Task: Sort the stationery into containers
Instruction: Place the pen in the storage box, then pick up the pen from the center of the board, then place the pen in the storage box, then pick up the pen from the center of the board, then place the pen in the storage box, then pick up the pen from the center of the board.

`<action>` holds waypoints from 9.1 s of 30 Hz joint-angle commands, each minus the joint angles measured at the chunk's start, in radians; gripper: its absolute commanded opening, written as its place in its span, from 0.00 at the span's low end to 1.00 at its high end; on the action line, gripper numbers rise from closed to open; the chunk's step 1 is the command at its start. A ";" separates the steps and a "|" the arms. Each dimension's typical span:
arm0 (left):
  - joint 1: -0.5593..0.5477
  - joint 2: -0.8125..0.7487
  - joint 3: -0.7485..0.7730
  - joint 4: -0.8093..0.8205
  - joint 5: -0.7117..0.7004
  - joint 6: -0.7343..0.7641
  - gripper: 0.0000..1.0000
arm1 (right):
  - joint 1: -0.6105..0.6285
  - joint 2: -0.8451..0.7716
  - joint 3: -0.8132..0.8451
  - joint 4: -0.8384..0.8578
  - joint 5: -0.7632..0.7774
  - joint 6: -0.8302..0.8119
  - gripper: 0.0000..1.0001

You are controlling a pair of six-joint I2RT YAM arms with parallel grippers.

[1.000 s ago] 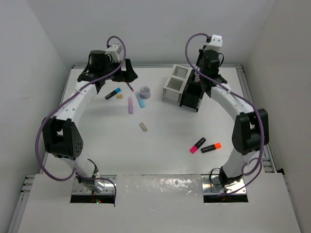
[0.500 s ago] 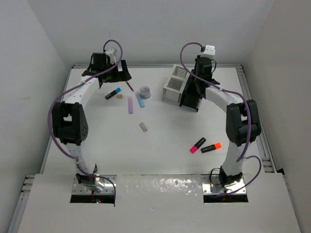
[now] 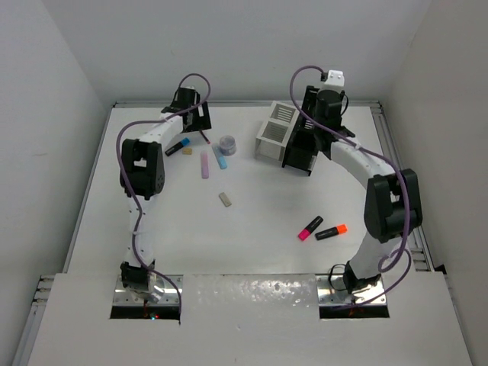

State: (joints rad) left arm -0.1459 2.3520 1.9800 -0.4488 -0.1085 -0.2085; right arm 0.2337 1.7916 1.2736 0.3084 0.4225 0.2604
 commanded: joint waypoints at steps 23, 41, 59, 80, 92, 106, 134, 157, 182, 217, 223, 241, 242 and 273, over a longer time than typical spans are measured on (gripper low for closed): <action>-0.029 0.138 0.142 -0.071 -0.037 0.017 0.25 | 0.024 -0.337 -0.143 0.100 -0.033 0.017 0.64; -0.067 -0.107 0.250 0.116 0.234 0.115 0.00 | 0.029 -0.315 0.068 -0.254 -0.295 0.112 0.63; -0.320 -0.516 -0.112 0.151 0.782 0.385 0.00 | 0.127 -0.327 -0.080 0.119 -0.579 0.531 0.64; -0.353 -0.514 -0.098 0.151 0.759 0.357 0.00 | 0.134 -0.282 -0.112 0.153 -0.556 0.576 0.37; -0.336 -0.504 -0.093 0.159 0.751 0.311 0.00 | 0.135 -0.235 -0.098 0.136 -0.551 0.576 0.00; -0.092 -0.589 -0.289 -0.047 0.485 0.277 1.00 | -0.053 -0.147 -0.037 0.198 -0.133 0.093 0.00; 0.195 -0.300 -0.273 -0.108 0.113 0.532 0.79 | -0.062 -0.009 -0.013 0.175 -0.257 0.051 0.69; 0.126 -0.039 -0.102 -0.208 0.253 0.710 0.64 | -0.059 -0.320 -0.146 -0.014 -0.327 0.120 0.69; 0.114 -0.077 -0.081 -0.235 0.248 0.655 0.00 | 0.019 -0.376 -0.111 -0.104 -0.292 0.057 0.68; -0.386 -0.106 0.017 0.599 0.575 0.219 0.00 | -0.068 -0.761 -0.402 -0.305 -0.180 0.312 0.68; -0.391 -0.086 -0.044 0.645 0.521 0.244 0.00 | -0.074 -0.822 -0.433 -0.342 -0.169 0.313 0.68; -0.366 -0.094 -0.172 0.654 0.469 0.311 0.46 | -0.074 -0.850 -0.398 -0.417 -0.168 0.303 0.69; -0.366 -0.095 -0.168 0.651 0.469 0.311 0.54 | -0.073 -0.848 -0.393 -0.419 -0.168 0.301 0.69; -0.123 -0.352 -0.474 0.001 -0.062 0.064 0.52 | 0.053 -0.736 -0.309 -0.443 -0.154 0.244 0.66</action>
State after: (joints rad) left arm -0.2634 2.0125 1.4952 -0.4953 -0.1650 -0.1368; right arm 0.2794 1.0641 0.9218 -0.1429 0.2440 0.5228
